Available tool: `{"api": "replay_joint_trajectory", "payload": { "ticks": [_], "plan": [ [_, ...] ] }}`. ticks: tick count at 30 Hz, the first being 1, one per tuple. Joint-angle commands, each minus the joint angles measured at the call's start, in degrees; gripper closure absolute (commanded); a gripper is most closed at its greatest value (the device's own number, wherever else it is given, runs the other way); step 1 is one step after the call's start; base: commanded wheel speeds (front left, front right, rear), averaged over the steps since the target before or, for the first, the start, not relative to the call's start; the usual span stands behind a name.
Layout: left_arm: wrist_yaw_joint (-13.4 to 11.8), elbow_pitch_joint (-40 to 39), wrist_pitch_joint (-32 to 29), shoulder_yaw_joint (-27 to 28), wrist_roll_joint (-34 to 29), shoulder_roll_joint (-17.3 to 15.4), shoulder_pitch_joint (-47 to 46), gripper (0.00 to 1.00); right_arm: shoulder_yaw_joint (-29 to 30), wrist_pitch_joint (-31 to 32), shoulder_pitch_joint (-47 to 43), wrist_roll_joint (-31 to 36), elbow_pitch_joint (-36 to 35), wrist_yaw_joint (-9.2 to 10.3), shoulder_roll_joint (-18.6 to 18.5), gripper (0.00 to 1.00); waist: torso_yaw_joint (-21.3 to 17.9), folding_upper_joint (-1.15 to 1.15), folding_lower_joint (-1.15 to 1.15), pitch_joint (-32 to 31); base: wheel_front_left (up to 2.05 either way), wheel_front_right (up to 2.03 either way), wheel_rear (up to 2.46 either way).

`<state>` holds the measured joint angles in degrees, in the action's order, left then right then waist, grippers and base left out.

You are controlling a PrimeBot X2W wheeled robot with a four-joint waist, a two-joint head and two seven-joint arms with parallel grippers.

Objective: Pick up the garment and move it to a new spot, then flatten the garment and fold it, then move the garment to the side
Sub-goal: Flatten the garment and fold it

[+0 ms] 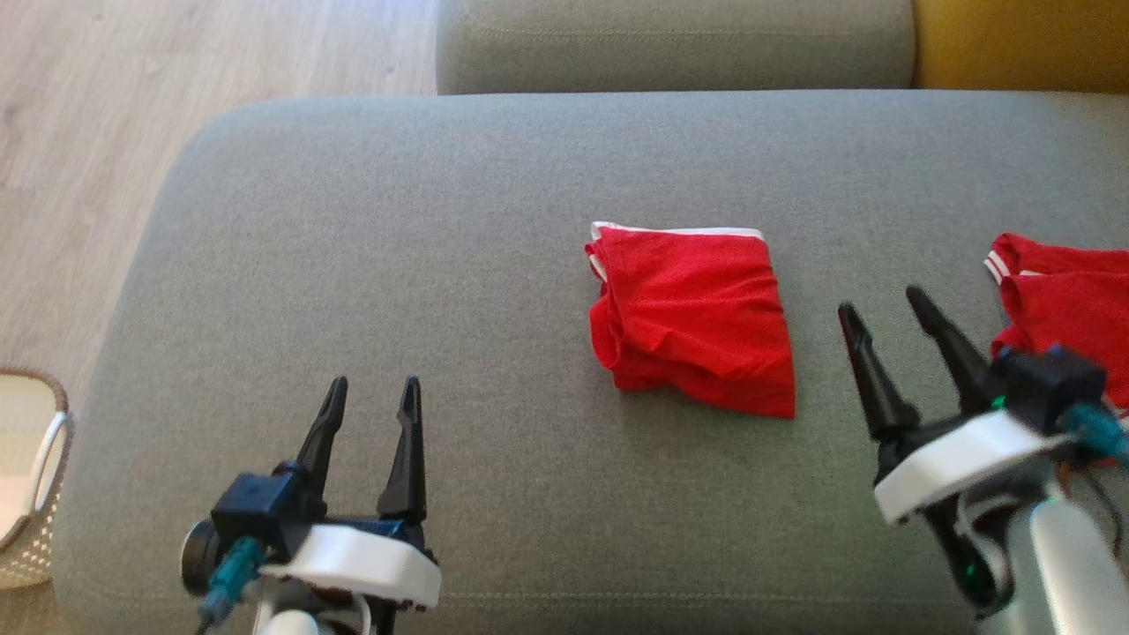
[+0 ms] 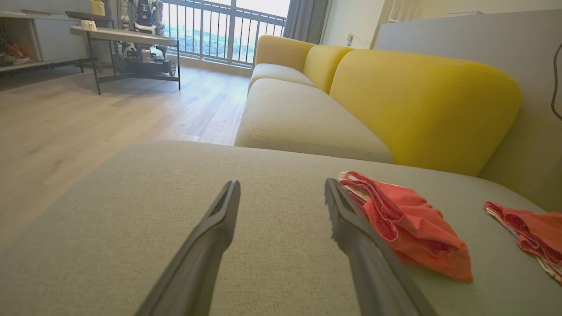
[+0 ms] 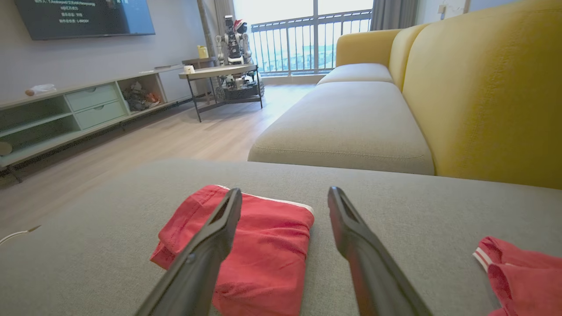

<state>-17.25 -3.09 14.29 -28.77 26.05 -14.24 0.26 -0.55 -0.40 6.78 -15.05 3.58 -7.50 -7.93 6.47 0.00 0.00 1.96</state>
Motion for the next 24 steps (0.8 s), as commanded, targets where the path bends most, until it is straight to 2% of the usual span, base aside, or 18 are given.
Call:
{"api": "replay_joint_trajectory", "payload": {
  "ticks": [1,6,11,24],
  "plan": [
    [-0.68,-2.47,0.69,2.57,-1.24,-1.05,-1.01,0.00,-0.71,-2.45,0.14,1.62,-1.18,0.01,0.89,0.00,-0.43,0.00,0.00,-0.60,0.00,0.00,0.00],
    [-1.42,-3.10,0.70,3.84,-3.98,-1.36,1.56,0.00,1.17,-9.45,-2.77,7.39,0.72,0.01,3.21,0.00,-1.00,0.00,0.00,-1.91,0.00,0.00,0.00],
    [-1.74,-4.01,0.70,5.24,-7.15,-0.58,4.09,0.00,1.46,-12.71,-6.00,10.23,1.73,0.01,4.58,0.00,-1.27,0.00,0.00,-3.11,0.00,0.00,0.00],
    [1.25,-4.86,0.71,8.45,-14.35,1.90,6.73,0.00,1.13,-14.56,-9.84,7.09,3.68,0.01,5.04,0.00,-2.18,0.00,0.00,-5.28,0.00,0.00,0.00]
  ]
}}
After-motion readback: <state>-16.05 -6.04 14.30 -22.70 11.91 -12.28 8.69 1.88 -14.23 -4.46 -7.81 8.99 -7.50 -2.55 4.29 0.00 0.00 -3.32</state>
